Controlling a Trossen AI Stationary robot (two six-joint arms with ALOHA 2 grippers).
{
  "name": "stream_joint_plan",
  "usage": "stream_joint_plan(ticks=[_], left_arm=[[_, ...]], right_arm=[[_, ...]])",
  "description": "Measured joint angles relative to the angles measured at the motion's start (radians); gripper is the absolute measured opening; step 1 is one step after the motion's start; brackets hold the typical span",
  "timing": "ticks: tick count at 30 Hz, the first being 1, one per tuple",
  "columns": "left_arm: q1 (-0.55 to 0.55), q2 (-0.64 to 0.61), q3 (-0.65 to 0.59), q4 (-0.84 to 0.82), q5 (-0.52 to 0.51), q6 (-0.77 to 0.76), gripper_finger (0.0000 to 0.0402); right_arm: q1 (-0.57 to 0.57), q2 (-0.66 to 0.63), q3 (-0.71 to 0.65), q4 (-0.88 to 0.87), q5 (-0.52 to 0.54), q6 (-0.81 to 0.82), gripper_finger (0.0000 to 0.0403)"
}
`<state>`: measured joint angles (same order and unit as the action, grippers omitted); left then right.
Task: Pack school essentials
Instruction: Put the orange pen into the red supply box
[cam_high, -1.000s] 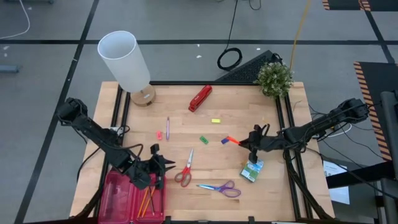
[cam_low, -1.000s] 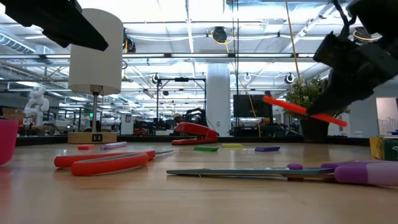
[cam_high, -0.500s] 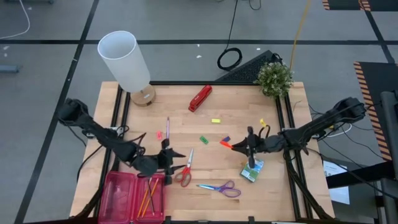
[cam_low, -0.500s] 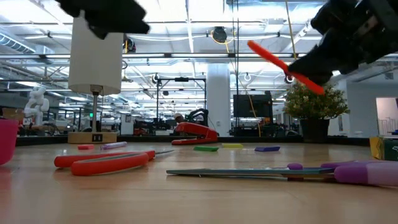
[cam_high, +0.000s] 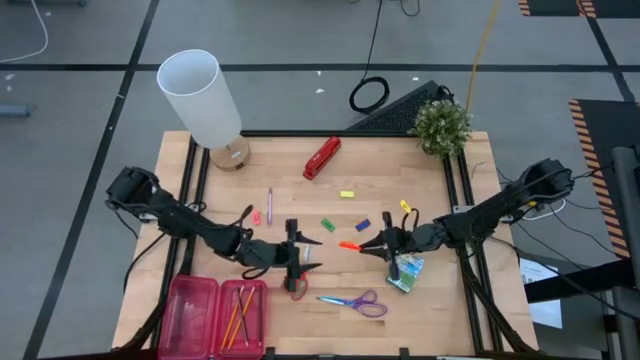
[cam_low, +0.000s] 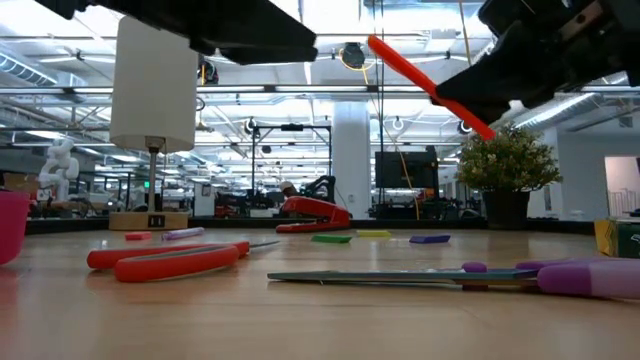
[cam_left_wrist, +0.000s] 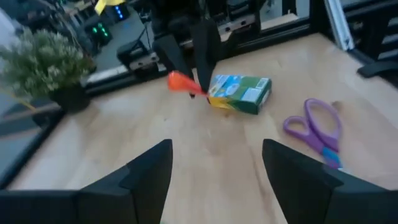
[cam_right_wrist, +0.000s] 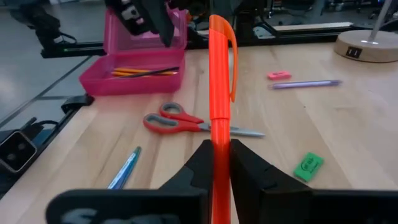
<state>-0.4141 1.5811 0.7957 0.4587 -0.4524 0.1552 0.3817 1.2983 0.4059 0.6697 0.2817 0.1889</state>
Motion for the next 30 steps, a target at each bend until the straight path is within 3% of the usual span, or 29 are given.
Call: stream_joint_plan(ticks=[8,16,22,30], left_arm=[[0.000,0.106,0.159,-0.089,-0.041,0.200,0.0253],[0.003,0.135,0.255,-0.277,-0.029,0.227,0.0245],[0.002,0.135,0.257,-0.292,0.041,0.228,0.0188],[0.002,0.135,0.258,-0.281,0.055,0.232,0.0113]], right_arm=[[-0.003,0.132,0.105,0.000,-0.100,-0.022,0.0023],[-0.003,0.200,0.149,0.008,-0.134,-0.037,0.0023],[-0.003,0.202,0.150,0.014,-0.155,-0.037,0.0023],[-0.003,0.202,0.150,0.015,-0.154,-0.037,0.0023]])
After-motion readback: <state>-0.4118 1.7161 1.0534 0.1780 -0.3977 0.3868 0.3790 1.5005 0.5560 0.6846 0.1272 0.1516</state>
